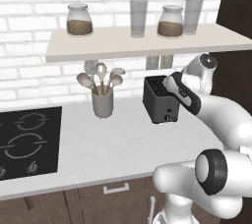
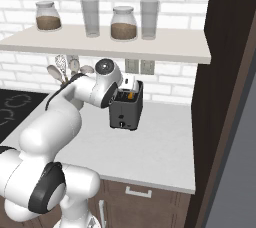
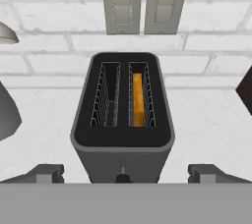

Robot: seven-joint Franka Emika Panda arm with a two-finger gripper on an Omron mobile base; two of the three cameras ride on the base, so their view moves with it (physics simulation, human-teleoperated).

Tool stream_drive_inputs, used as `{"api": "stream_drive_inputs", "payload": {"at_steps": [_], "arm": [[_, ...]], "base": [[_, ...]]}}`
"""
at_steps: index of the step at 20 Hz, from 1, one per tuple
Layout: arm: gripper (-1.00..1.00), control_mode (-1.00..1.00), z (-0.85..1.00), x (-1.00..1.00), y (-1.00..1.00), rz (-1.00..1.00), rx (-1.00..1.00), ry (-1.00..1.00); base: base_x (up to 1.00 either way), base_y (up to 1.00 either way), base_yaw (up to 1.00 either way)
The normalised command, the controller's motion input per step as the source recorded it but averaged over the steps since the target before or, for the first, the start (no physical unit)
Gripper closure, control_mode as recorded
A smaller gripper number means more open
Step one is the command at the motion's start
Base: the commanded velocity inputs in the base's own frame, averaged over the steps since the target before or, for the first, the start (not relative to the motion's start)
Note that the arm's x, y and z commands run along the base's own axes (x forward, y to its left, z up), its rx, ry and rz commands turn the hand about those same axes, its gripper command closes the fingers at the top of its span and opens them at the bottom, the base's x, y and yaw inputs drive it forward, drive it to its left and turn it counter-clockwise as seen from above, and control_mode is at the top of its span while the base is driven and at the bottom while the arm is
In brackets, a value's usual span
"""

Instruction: Start the toaster. Once the lever pops up, take the bread to the plate on the dining counter.

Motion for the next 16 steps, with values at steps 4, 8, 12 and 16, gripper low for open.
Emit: {"api": "stream_drive_inputs", "payload": {"at_steps": [4, 8, 12, 16], "arm": [[-1.0, -1.0, 0.0, 0.0, 0.0, 0.0, 0.0, 0.0], [-1.0, -1.0, 0.0, 0.0, 0.0, 0.0, 0.0, 0.0], [-1.0, -1.0, 0.0, 0.0, 0.0, 0.0, 0.0, 0.0], [-1.0, -1.0, 0.0, 0.0, 0.0, 0.0, 0.0, 0.0]], "base": [[0.0, 0.0, 0.0], [0.0, 0.0, 0.0], [0.0, 0.0, 0.0], [0.0, 0.0, 0.0]]}}
